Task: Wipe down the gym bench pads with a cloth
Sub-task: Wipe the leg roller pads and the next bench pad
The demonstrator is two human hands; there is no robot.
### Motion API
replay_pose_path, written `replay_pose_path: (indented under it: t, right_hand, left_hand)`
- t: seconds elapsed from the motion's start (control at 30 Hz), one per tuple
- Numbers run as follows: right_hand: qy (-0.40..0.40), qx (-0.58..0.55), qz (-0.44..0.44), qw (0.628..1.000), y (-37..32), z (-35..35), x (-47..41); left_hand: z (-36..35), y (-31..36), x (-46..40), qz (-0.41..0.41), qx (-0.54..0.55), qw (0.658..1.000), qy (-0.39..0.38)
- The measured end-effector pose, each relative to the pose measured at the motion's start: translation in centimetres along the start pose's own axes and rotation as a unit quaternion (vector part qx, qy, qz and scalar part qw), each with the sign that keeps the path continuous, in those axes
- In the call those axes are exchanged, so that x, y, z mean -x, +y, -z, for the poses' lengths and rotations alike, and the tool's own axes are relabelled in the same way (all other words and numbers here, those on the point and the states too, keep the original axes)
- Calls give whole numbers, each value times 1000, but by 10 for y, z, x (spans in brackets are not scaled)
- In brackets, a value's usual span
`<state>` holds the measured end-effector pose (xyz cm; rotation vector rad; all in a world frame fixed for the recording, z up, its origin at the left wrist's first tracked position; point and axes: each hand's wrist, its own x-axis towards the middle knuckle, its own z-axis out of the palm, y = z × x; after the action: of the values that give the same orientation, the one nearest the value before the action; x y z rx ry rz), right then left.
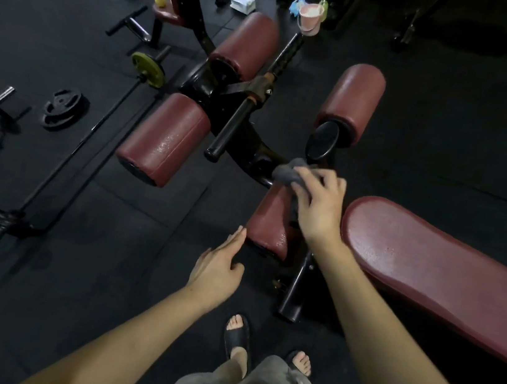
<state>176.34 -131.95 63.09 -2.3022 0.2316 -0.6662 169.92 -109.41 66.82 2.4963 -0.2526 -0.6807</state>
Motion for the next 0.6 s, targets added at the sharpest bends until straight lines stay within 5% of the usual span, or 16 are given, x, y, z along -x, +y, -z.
replay_pose_path:
  t: [0.23, 0.47, 0.6]
  right_hand:
    - [-53, -33, 66, 996, -24, 9, 118]
    - [16, -19, -55, 998, 22, 5, -9]
    - [31, -14, -47, 998, 9, 3, 9]
  left_hand:
    - [-3, -3, 15, -37, 83, 995, 27]
    - [-14, -5, 16, -76, -66, 995, 26]
    - [-11, -4, 13, -58, -59, 996, 22]
